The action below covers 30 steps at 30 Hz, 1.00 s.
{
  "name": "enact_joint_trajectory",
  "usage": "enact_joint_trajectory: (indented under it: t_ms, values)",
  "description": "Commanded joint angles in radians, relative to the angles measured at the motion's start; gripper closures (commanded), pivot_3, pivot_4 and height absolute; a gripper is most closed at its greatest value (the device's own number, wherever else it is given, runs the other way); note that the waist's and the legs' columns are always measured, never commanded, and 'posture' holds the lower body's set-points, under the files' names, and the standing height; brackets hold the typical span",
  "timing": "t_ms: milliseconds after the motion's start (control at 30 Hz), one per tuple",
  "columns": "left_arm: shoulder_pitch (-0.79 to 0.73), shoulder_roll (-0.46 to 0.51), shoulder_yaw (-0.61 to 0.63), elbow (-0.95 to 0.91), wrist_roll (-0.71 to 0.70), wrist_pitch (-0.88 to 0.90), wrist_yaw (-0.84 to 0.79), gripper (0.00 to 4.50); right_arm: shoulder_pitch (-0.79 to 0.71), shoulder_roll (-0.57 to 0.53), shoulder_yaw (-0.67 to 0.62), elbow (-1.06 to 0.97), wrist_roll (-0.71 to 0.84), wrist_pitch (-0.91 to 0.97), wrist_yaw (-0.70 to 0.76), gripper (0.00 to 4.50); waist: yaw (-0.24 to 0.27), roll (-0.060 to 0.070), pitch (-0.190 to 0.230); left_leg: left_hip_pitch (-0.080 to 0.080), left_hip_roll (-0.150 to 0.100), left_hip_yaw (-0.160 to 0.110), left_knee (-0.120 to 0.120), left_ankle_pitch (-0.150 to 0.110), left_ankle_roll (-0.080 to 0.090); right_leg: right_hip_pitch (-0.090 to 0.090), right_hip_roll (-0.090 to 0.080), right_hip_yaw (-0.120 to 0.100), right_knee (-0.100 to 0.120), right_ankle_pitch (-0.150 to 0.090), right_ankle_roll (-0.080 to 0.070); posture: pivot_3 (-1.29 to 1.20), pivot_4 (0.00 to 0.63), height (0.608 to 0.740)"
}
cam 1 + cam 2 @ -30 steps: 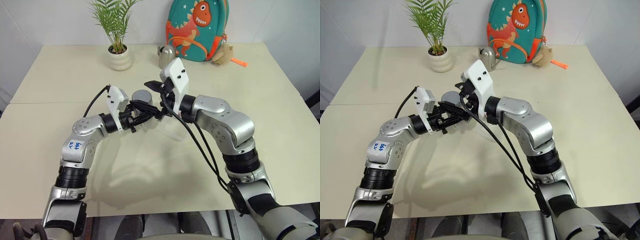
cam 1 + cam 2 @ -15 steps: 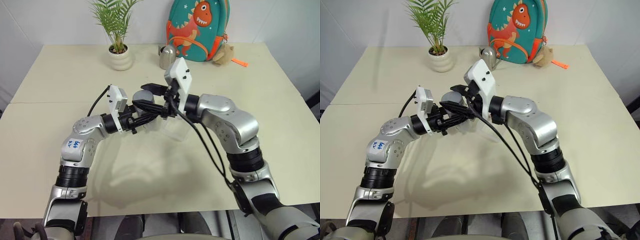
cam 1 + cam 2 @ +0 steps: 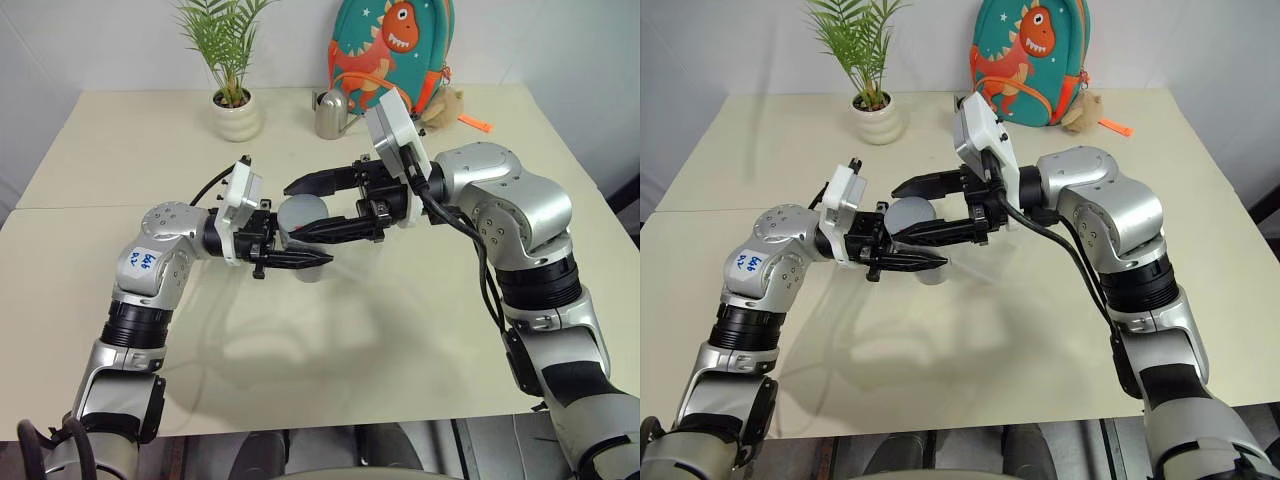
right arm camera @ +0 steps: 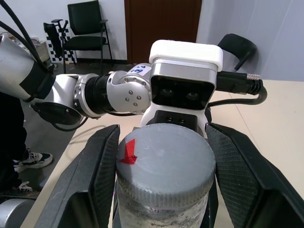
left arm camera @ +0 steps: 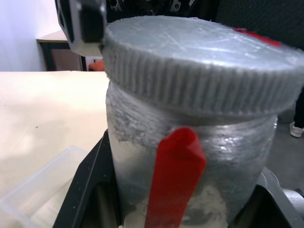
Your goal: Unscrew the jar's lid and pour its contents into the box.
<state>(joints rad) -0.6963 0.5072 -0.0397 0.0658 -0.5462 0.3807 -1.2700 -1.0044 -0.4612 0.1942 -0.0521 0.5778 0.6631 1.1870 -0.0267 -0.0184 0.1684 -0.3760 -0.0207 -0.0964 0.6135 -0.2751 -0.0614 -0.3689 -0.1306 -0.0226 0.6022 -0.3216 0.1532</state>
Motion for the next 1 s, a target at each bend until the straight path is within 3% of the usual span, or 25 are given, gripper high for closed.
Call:
enact_joint_trajectory:
  t_ms: [33, 100, 300, 567, 1000]
  values:
    - [-0.010, 0.020, 0.060, 0.000, -0.013, -0.011, 0.023, 2.57, -0.005, -0.009, -0.031, -0.013, 0.000, 0.023, -0.031, 0.59, 0.001, -0.001, 0.000, 0.000, 0.000, 0.000, 0.000, 0.000, 0.000, 0.000, 0.000, 0.000, 0.000, 0.000, 0.000, 0.00, 0.150, 0.740]
    - [-0.002, 0.029, 0.065, 0.009, 0.006, -0.012, 0.041, 2.57, -0.001, -0.006, -0.049, -0.017, -0.026, -0.010, -0.069, 0.01, 0.001, -0.001, 0.000, 0.000, 0.000, 0.000, 0.000, 0.000, 0.000, 0.000, 0.000, 0.000, 0.000, 0.000, 0.000, 0.00, 0.150, 0.740]
    - [0.006, 0.038, 0.072, 0.033, 0.043, -0.027, 0.089, 2.57, -0.016, 0.027, -0.095, -0.041, -0.013, 0.048, -0.192, 0.01, 0.001, -0.001, 0.000, 0.000, 0.000, 0.000, 0.000, 0.000, 0.000, 0.000, 0.000, 0.000, 0.000, 0.000, 0.000, 0.00, 0.150, 0.740]
    - [0.015, 0.010, 0.049, 0.003, 0.041, 0.019, 0.135, 2.57, 0.039, 0.125, -0.015, -0.116, -0.043, 0.053, -0.277, 0.01, -0.001, -0.001, 0.000, 0.000, 0.000, 0.000, 0.000, 0.000, 0.000, -0.003, 0.000, 0.000, 0.004, 0.000, 0.000, 0.00, 0.150, 0.740]
    - [0.033, 0.015, 0.053, -0.044, 0.025, 0.041, 0.140, 2.57, -0.007, 0.132, -0.019, 0.035, -0.135, -0.065, -0.258, 0.01, -0.001, -0.001, -0.001, 0.000, 0.000, 0.000, 0.000, 0.000, 0.000, -0.004, 0.000, 0.000, 0.005, 0.001, -0.001, 0.00, 0.150, 0.740]
